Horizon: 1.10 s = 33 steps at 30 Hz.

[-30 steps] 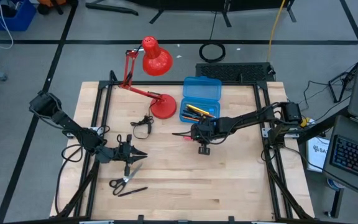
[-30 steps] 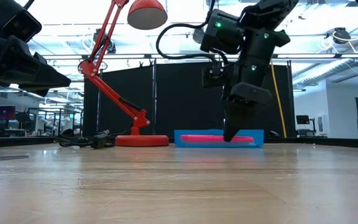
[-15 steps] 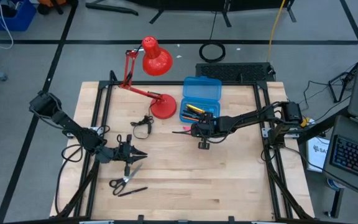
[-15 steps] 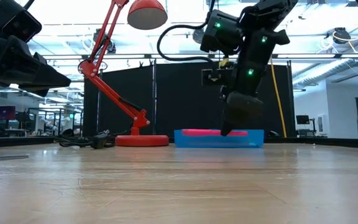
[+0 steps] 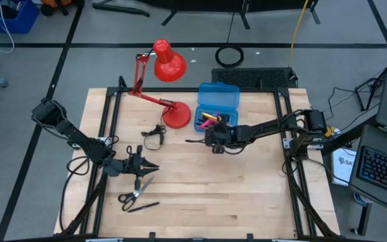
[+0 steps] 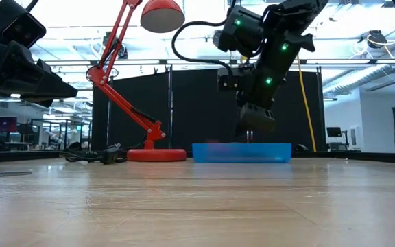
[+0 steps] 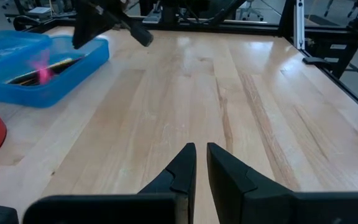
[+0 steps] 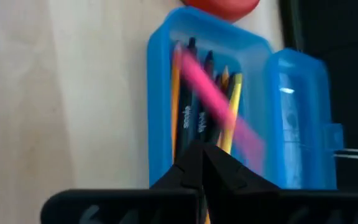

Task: Pick & place school supplies into a supply box
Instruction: Put the pink pen into the blue supply box, then put the black pen into the blue supply box

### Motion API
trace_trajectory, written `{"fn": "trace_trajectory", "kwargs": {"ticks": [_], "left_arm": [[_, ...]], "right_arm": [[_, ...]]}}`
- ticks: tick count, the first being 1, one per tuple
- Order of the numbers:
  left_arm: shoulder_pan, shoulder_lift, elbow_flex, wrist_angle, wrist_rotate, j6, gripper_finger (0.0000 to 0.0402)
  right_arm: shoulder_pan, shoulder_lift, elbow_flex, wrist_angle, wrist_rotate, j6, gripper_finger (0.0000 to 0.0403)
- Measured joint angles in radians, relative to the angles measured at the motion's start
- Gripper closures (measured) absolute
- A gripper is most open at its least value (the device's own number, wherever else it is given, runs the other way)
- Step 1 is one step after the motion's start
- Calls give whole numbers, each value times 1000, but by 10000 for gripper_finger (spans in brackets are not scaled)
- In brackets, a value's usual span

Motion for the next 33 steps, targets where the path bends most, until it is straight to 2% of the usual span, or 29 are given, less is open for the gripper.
{"fn": "trace_trajectory", "kwargs": {"ticks": [12, 14, 18, 21, 30, 33], "left_arm": [[0, 0, 0, -6, 0, 1, 360], [0, 0, 0, -8, 0, 6, 360], [0, 0, 0, -8, -11, 16, 360], [0, 0, 0, -11, -21, 22, 360], [0, 0, 0, -16, -56, 36, 360], [0, 0, 0, -16, -69, 21, 360]], "right_arm": [[-82, 0, 0, 37, 6, -41, 399], [-82, 0, 0, 43, 9, -41, 400], [-72, 0, 0, 73, 84, -15, 401], [-47, 0, 0, 125, 69, -10, 401], [20, -1, 0, 409, -311, 50, 403], [41, -1, 0, 479, -474, 90, 398]]}}
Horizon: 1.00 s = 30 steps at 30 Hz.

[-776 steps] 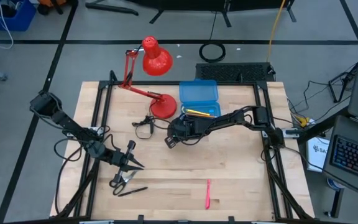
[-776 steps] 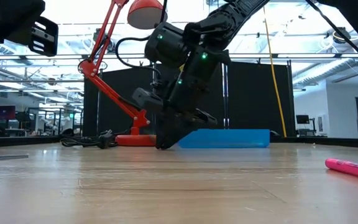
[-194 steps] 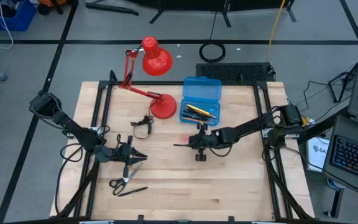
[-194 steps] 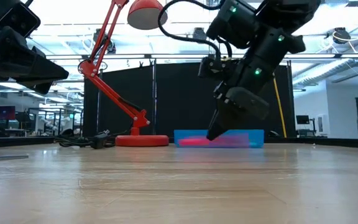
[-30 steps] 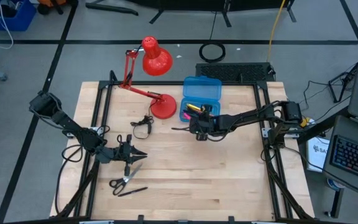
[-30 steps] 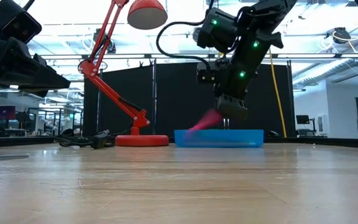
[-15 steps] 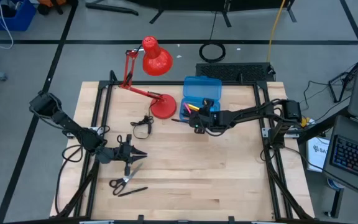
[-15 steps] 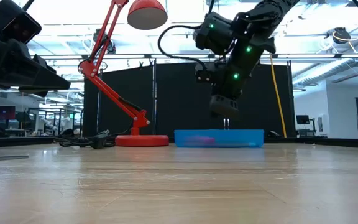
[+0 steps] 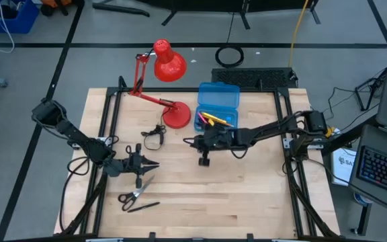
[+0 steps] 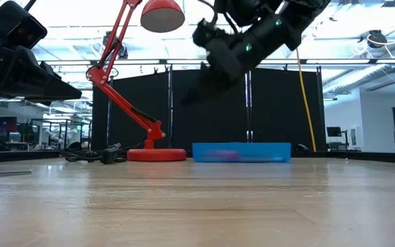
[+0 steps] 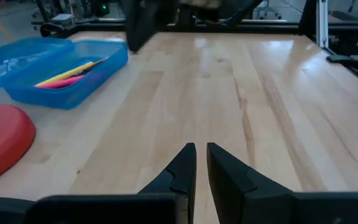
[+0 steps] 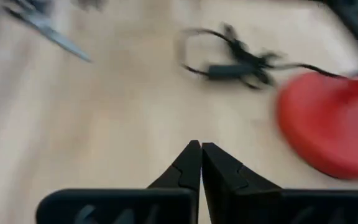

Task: Pick & place school supplies into a supply box
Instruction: Put the black pen into the blue supply box

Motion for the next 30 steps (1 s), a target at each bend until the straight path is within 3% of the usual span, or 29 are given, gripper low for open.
{"fn": "trace_trajectory", "kwargs": {"ticks": [6, 14, 21, 26, 30], "left_arm": [[0, 0, 0, 2, 13, -140, 360], [0, 0, 0, -1, 183, -422, 360], [21, 0, 0, -8, 400, -571, 360], [18, 0, 0, -26, 420, -692, 360], [3, 0, 0, -31, 415, -727, 360]], "right_arm": [[42, 0, 0, 43, -23, 20, 381], [40, 0, 0, 46, -22, 2, 374], [6, 0, 0, 47, -27, -18, 373], [21, 0, 0, 47, -146, 15, 372], [48, 0, -1, 67, -163, 4, 369]]}}
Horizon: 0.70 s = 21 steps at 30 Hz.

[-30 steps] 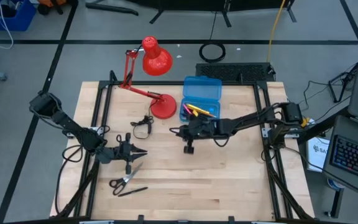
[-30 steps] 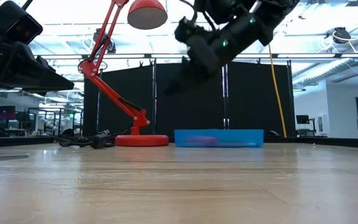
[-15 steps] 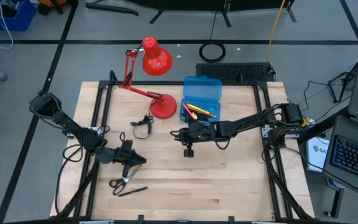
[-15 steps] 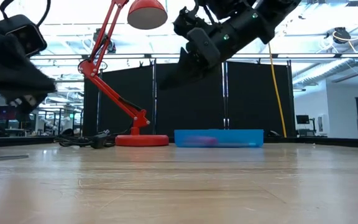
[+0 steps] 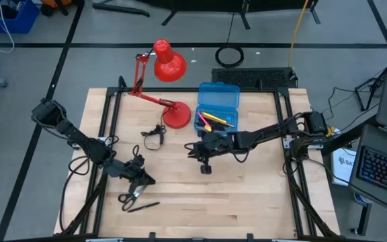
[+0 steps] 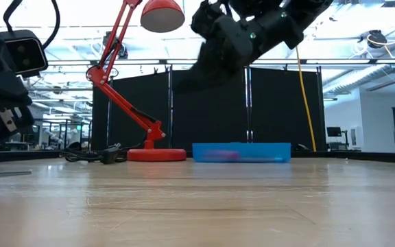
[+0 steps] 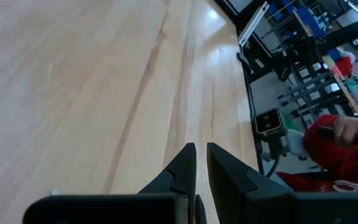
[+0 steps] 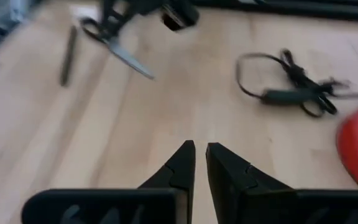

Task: Pick & place school supplies into a supply box
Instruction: Put the black pen into the blue supply box

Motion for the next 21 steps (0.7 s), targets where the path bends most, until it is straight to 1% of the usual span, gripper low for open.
{"fn": "trace_trajectory", "kwargs": {"ticks": [2, 4, 5, 8, 9, 12, 15, 18, 21], "left_arm": [[-3, 0, 0, -2, -7, 1, 360], [-8, 0, 0, -5, -34, 1, 360], [-12, 0, 0, -5, -52, -1, 360], [-27, 0, 0, 0, -86, -20, 360], [-33, 0, 0, 13, -99, -4, 360], [-52, -2, 0, 96, -157, 109, 360], [-87, -2, 0, 215, -235, 265, 360], [-131, -2, 0, 311, -274, 431, 360], [-173, -2, 0, 371, -307, 545, 360]], "right_arm": [[10, 0, 0, 34, -65, 16, 369], [23, 0, 0, 79, -167, 62, 369], [33, 6, 0, 103, -198, 93, 368], [75, 23, 0, 141, -201, 130, 361], [89, 30, -1, 159, -200, 131, 356], [117, 56, 12, 231, -202, 139, 334], [136, 101, 41, 289, -200, 140, 310], [153, 183, 93, 312, -198, 149, 288], [170, 293, 178, 313, -198, 145, 268]]}}
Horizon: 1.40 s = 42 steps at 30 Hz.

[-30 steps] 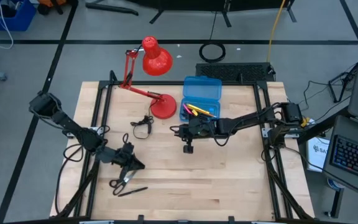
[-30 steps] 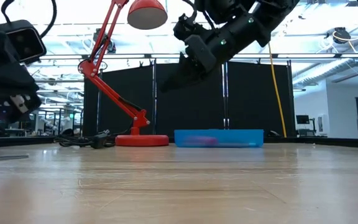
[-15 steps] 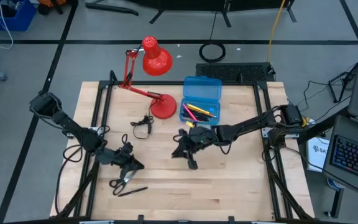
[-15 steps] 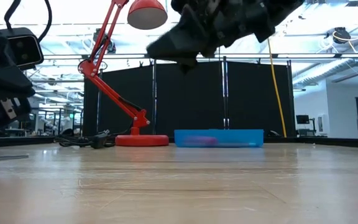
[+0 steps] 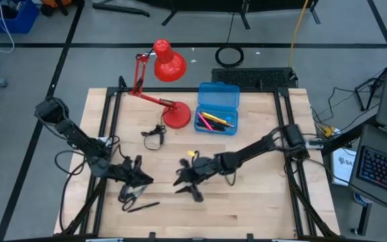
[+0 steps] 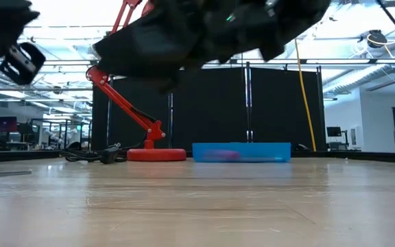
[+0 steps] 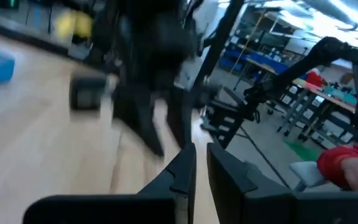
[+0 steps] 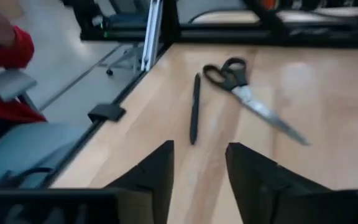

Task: Pick & place school supplies into a supply box
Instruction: Put the black pen into the blue supply box

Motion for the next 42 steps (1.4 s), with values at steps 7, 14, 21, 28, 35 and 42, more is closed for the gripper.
{"fn": "trace_trajectory", "kwargs": {"ticks": [7, 14, 21, 28, 35, 42], "left_arm": [[-78, 0, 0, 88, -92, 176, 360], [-122, 0, 0, 167, -134, 290, 360], [-141, 0, 0, 191, -137, 306, 360], [-141, 0, 0, 194, -165, 303, 360], [-141, 0, 0, 193, -169, 298, 360], [-141, 0, 0, 184, -168, 292, 360]], "right_arm": [[44, 243, 246, 16, 2, -82, 244], [77, 396, 380, 144, 61, -134, 248], [73, 482, 436, 164, 103, -128, 248], [77, 505, 480, 146, 79, -112, 251], [82, 509, 515, 95, 74, -107, 248], [79, 591, 609, 58, 73, -51, 239]]}}
